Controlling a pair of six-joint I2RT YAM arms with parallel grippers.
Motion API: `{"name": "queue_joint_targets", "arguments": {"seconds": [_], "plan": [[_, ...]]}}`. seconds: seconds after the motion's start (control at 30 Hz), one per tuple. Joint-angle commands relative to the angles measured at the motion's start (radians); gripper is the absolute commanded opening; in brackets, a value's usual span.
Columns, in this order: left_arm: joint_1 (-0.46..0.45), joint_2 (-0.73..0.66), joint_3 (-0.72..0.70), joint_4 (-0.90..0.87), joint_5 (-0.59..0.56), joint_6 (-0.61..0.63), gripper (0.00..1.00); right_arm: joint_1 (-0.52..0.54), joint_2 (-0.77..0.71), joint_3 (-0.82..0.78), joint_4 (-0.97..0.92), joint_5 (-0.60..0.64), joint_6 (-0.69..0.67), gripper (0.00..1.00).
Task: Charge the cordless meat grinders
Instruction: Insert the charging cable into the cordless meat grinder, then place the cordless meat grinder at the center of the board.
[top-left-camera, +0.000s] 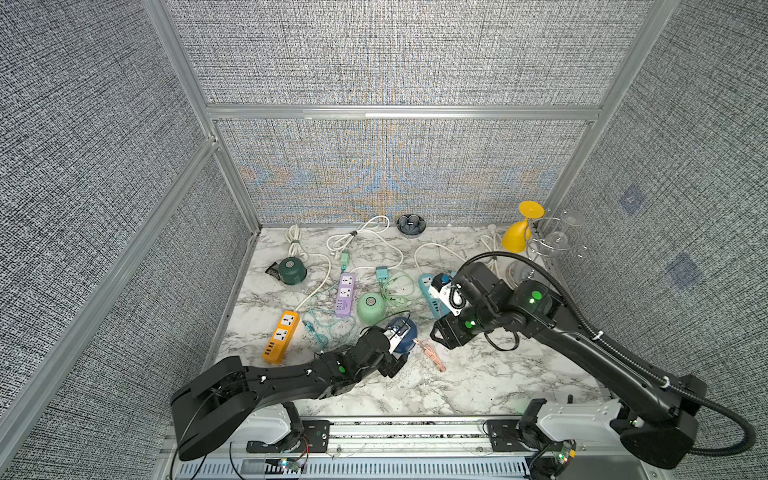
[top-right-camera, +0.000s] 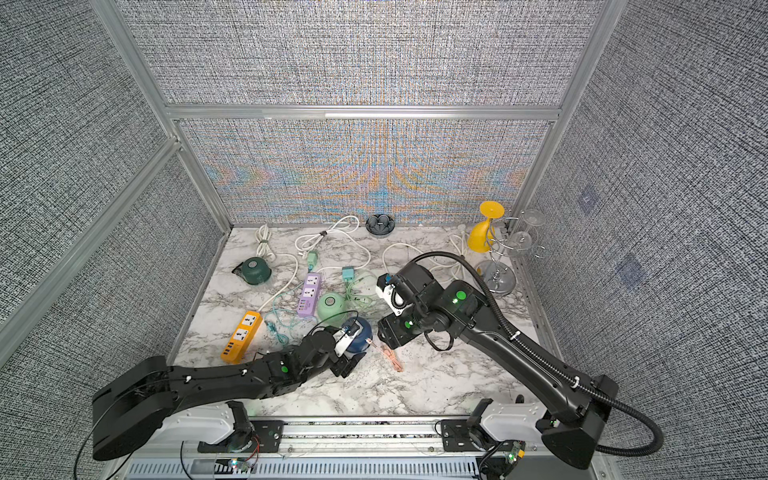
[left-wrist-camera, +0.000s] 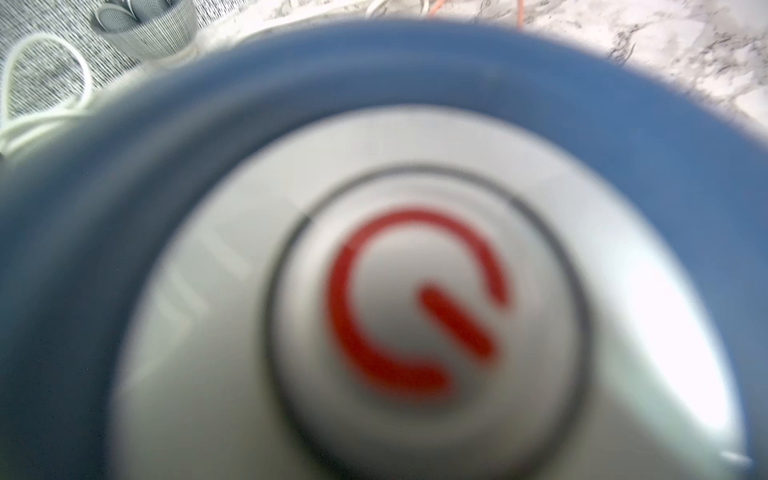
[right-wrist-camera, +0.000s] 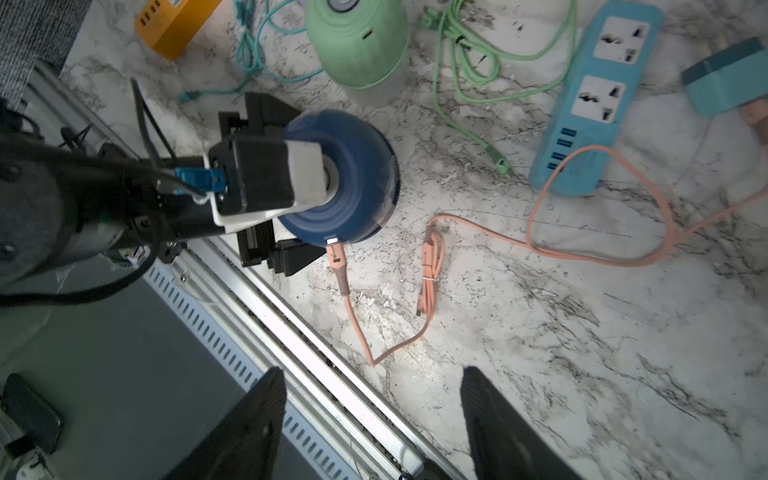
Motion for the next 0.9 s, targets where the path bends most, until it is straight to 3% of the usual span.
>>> {"name": "queue_joint_targets", "arguments": {"seconds": [0.0,0.27,0.4,0.47,0.67,0.87], "plan": [[0.002,0.074,-0.003,0.226,-0.024,-0.052,0.52,-0.056,0.008,-0.007,0.045,0.052,0.038,0.7],[-0.012,0.262,-0.006,0.418,-0.041,-0.102,0.59,-0.213,0.068,-0.051,0.184,0.132,0.061,0.71],[-0.02,0.289,-0.032,0.431,-0.06,-0.116,0.89,-0.295,0.138,-0.064,0.265,0.116,0.065,0.71],[-0.021,0.297,-0.046,0.437,-0.065,-0.122,0.99,-0.323,0.187,-0.051,0.292,0.111,0.064,0.71],[-0.022,0.296,-0.07,0.432,-0.062,-0.136,0.99,-0.41,0.352,0.046,0.325,0.047,0.069,0.72],[-0.041,0.13,-0.147,0.335,-0.096,-0.172,0.99,-0.491,0.529,0.169,0.331,0.028,0.067,0.74]]}}
